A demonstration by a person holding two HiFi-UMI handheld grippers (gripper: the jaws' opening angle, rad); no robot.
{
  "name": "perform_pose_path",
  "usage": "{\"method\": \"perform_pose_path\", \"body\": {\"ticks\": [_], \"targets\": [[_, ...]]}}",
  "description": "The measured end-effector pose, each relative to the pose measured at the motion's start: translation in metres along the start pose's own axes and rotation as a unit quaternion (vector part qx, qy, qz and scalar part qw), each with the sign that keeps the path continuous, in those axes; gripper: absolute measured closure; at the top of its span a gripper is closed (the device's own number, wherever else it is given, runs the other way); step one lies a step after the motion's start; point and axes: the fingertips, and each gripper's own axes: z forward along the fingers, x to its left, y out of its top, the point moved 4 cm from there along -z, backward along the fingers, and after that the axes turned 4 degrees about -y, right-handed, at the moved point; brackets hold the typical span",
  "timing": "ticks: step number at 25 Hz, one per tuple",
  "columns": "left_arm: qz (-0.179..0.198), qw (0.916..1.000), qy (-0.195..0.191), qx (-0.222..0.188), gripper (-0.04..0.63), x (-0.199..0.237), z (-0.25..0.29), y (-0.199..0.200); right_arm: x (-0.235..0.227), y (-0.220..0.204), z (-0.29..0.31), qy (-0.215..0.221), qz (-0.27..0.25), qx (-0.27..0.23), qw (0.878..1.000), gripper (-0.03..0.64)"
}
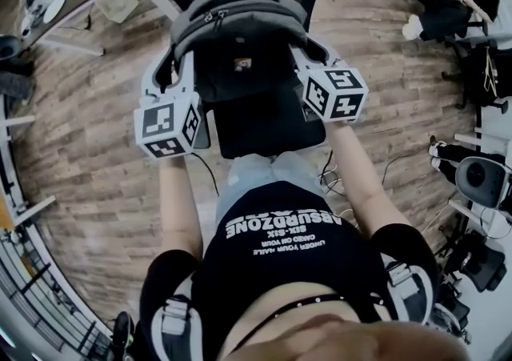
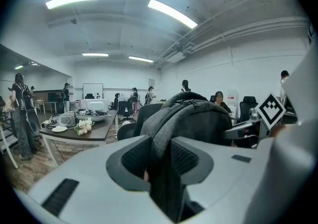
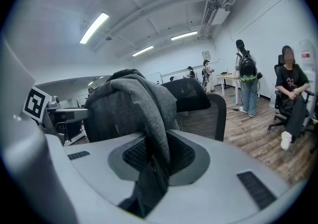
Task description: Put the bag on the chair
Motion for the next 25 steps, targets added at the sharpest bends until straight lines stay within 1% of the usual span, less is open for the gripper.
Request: {"method": "perform_pose_path", "body": {"ticks": [4, 12, 19, 25], "targets": [[-0.003, 0.9998, 0.000, 0.018, 0.486, 0.005, 0.007, -0.012, -0.002, -0.008, 0.009, 0.008, 0.001, 0.005, 1.000, 0.529], [0.005, 0.9984, 0.006, 0.055, 0.486, 0.013, 0.024, -0.041, -0.009, -0.029, 0.032, 0.008, -0.011, 0.040, 0.999, 0.529], [0.002, 0.9961, 0.012, 0.088, 0.486, 0.013, 0.035, -0.066, -0.018, -0.045, 0.045, 0.009, -0.024, 0.062, 0.998, 0.528], [0.011, 0.9931, 0.021, 0.115, 0.486, 0.022, 0.046, -0.086, -0.019, -0.061, 0.063, 0.008, -0.025, 0.086, 0.996, 0.528]]}}
